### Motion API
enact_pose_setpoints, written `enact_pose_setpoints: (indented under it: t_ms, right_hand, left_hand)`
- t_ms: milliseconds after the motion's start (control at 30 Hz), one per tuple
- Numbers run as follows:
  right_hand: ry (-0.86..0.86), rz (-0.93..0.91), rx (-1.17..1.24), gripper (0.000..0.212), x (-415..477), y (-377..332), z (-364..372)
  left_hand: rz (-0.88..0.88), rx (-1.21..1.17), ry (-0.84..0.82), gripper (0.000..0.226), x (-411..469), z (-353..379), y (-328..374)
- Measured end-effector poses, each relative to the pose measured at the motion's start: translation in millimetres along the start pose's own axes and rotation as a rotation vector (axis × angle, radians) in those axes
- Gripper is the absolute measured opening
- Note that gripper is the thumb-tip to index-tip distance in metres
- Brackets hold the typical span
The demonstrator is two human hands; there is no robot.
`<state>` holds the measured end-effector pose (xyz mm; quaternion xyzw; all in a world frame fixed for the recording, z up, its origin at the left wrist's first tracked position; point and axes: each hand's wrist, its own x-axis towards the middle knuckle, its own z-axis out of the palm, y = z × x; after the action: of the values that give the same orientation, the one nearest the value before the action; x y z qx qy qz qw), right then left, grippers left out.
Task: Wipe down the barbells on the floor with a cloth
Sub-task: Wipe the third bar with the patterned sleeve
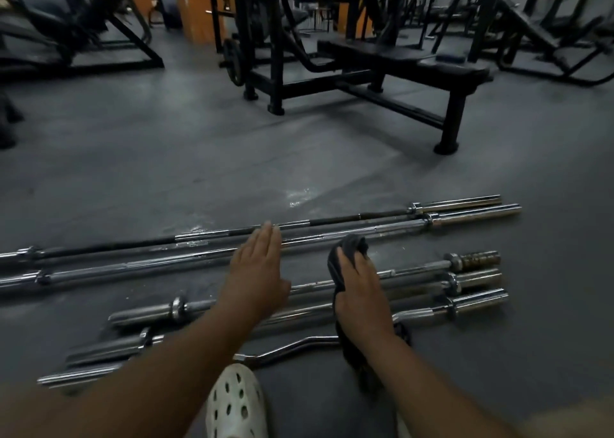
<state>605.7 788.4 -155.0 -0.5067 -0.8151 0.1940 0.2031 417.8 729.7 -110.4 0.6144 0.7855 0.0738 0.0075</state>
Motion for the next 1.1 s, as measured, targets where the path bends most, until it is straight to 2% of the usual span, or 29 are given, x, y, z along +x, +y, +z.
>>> enact_pose_setpoints:
  t_ms: [67, 167, 333, 467, 533, 633, 800, 933, 1000, 1100]
  right_hand:
    - [0.01, 0.023, 0.004, 0.08, 7, 1, 2]
    - [0.003, 0.013, -0.01, 0.079, 18, 3, 16]
    - [-0.062, 0.026, -0.033, 0.077, 47, 15, 48]
    - [-0.143, 0.027, -0.062, 0.077, 77, 23, 74]
    - [-0.18, 0.016, -0.086, 0.078, 96, 31, 89]
    - [-0.242, 0.051, -0.135, 0.077, 121, 52, 108]
    - [-0.341, 0.186, -0.228, 0.079, 143, 111, 140]
    - [-0.379, 0.352, -0.264, 0.075, 149, 129, 178]
    - [-0.32, 0.31, -0.248, 0.073, 154, 110, 210]
    - [-0.34, -0.002, -0.193, 0.07, 162, 55, 264]
  left_hand:
    - [0.079, 0.111, 0.0, 0.095, 15, -18, -8]
    - [0.291, 0.27, -0.033, 0.093, 37, -24, -19]
    - [0.392, 0.234, -0.149, 0.093, 69, -1, -50]
    - [0.534, 0.212, -0.158, 0.081, 75, 47, -88]
    - [0.499, 0.171, -0.177, 0.084, 79, 89, -107]
    - [0.321, 0.055, -0.271, 0.087, 89, 155, -130]
    - [0.073, -0.039, -0.423, 0.08, 86, 249, -157]
    - [0.026, -0.061, -0.381, 0.072, 80, 279, -162]
    - [0.001, -0.077, -0.385, 0.066, 92, 279, -164]
    - [-0.028, -0.107, -0.354, 0.058, 128, 281, -173]
